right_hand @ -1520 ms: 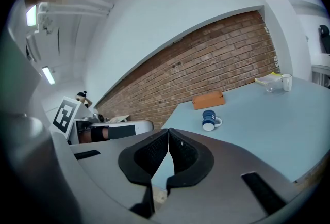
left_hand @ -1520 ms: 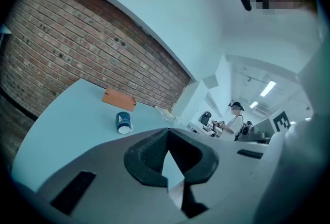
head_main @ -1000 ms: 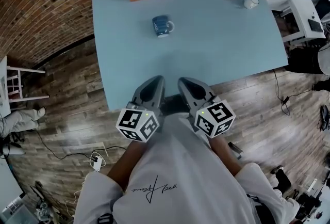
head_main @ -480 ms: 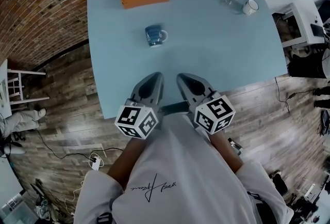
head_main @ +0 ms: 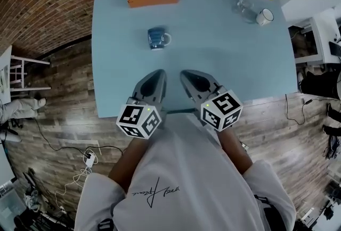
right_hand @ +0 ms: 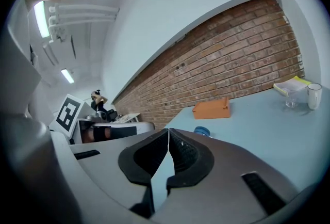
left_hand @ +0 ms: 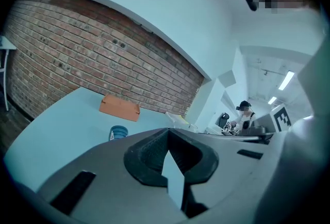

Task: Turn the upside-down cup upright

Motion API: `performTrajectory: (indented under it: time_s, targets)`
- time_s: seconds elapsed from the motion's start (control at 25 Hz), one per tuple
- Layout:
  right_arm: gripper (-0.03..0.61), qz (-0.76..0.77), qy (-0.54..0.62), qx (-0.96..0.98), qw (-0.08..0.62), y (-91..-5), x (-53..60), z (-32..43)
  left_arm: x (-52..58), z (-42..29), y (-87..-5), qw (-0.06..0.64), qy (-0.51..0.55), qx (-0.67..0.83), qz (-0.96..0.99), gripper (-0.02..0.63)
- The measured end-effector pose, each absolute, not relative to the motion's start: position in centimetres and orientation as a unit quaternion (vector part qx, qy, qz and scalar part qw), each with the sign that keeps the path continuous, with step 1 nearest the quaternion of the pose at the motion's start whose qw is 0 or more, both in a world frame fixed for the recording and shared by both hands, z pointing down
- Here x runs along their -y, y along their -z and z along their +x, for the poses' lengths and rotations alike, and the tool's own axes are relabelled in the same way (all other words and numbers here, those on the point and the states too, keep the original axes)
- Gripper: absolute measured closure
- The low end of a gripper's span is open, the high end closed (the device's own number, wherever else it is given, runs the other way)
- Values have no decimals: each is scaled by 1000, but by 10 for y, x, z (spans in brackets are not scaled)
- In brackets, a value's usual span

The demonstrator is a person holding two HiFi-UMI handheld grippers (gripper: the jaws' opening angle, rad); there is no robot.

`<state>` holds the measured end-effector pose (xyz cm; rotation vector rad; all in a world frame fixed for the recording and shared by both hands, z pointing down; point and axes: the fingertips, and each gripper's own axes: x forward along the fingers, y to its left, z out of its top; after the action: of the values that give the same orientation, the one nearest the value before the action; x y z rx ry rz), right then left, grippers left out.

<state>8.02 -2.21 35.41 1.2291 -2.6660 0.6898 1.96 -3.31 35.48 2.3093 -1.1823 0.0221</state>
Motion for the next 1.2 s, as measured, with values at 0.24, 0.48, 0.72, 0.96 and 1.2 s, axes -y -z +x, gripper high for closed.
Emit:
performTrajectory:
  time_s: [0.24,0.48,0.72,0.96,1.2]
  targets:
    - [557,359,-194,908,92,-356,37,81,37,21,-357,260,-14,459,850,604]
    - [557,334,-158,919,136,-360,62,79,48,17,-361,260,-15,463,847,604]
    - [556,324,-152,923,143,-360,79,74,67,18,-364,263,-17,466,845,604]
    - [555,308,-165,924,154,-373,90,63,78,12,-373,277,-17,473,836,604]
    - [555,298,-175,924,161,-383,100,54,87,6,-382,291,-16,474,831,604]
